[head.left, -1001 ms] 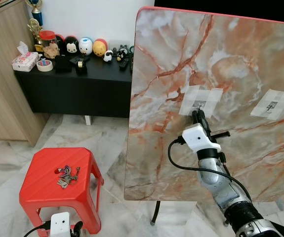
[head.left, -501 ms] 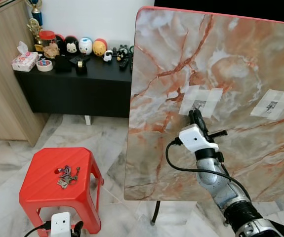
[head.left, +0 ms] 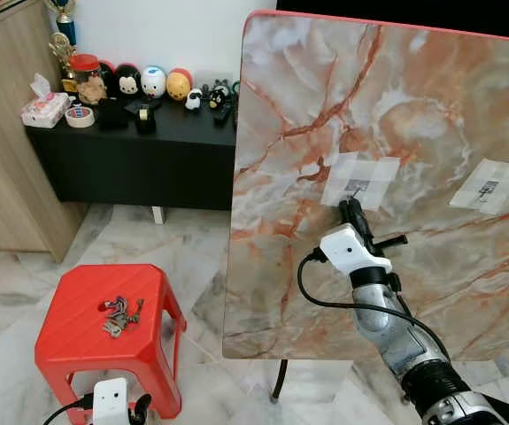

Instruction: Hang keys on a hook

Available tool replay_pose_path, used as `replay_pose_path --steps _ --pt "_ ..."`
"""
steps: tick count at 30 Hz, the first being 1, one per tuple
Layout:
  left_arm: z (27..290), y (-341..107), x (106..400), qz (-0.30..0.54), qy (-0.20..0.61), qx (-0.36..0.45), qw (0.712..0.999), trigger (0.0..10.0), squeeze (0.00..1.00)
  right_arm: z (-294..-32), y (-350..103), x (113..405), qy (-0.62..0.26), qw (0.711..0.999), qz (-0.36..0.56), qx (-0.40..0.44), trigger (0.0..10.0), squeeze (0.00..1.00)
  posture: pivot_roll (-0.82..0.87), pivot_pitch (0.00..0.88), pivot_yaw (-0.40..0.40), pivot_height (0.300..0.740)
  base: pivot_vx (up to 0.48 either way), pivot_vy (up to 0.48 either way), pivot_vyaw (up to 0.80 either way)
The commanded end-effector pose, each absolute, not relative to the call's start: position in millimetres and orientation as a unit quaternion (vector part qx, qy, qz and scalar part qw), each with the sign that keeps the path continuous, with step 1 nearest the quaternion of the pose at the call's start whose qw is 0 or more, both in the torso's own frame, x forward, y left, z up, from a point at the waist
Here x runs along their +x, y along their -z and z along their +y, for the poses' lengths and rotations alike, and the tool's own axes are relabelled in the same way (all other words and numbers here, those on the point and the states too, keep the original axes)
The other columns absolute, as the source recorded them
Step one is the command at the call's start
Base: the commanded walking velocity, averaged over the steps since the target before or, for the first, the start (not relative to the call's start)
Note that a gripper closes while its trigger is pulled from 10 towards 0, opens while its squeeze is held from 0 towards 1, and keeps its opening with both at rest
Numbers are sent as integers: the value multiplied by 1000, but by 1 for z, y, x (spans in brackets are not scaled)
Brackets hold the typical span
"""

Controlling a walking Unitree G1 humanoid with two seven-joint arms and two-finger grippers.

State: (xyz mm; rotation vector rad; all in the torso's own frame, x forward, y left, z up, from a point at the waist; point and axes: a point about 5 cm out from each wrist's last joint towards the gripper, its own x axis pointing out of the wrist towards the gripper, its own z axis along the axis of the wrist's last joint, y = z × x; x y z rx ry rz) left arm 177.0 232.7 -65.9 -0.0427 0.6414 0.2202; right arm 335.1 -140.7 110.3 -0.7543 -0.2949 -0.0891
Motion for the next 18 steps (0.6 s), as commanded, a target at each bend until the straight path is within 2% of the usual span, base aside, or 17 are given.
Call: replay_pose_path --steps 1,4,5,6,7,8,10,12,18 --pt "229 67 176 316 -106 -27 942 10000 0 -142 -114 338 39 915 -147 -375 10000 0 59 55 -133 740 0 0 0" --pt "229 67 176 316 -106 -27 942 10000 0 -142 -114 338 36 915 -146 -375 10000 0 57 55 -132 740 0 0 0" --pt "229 67 176 316 -106 -28 942 10000 0 -142 -113 338 34 915 -145 -376 10000 55 57 55 -133 740 0 0 0" --pt "229 67 176 317 -105 -28 942 10000 0 -142 -113 338 33 915 -145 -375 10000 298 57 55 -133 740 0 0 0" --pt "229 67 176 317 -105 -28 942 10000 0 -142 -113 338 32 915 -144 -375 10000 424 56 56 -133 740 0 0 0" --pt "228 68 176 317 -104 -29 942 10000 0 -142 -113 338 31 916 -143 -373 10000 875 56 56 -132 740 0 0 0" --pt "228 68 176 317 -104 -29 942 10000 0 -142 -113 338 31 916 -144 -372 10000 875 56 56 -132 740 0 0 0" --pt "228 68 176 317 -104 -30 942 10000 0 -142 -113 338 31 917 -144 -372 10000 949 57 56 -133 740 0 0 0" --pt "228 68 176 318 -105 -30 942 10000 0 -141 -113 338 30 918 -144 -369 10000 961 58 56 -135 740 0 0 0"
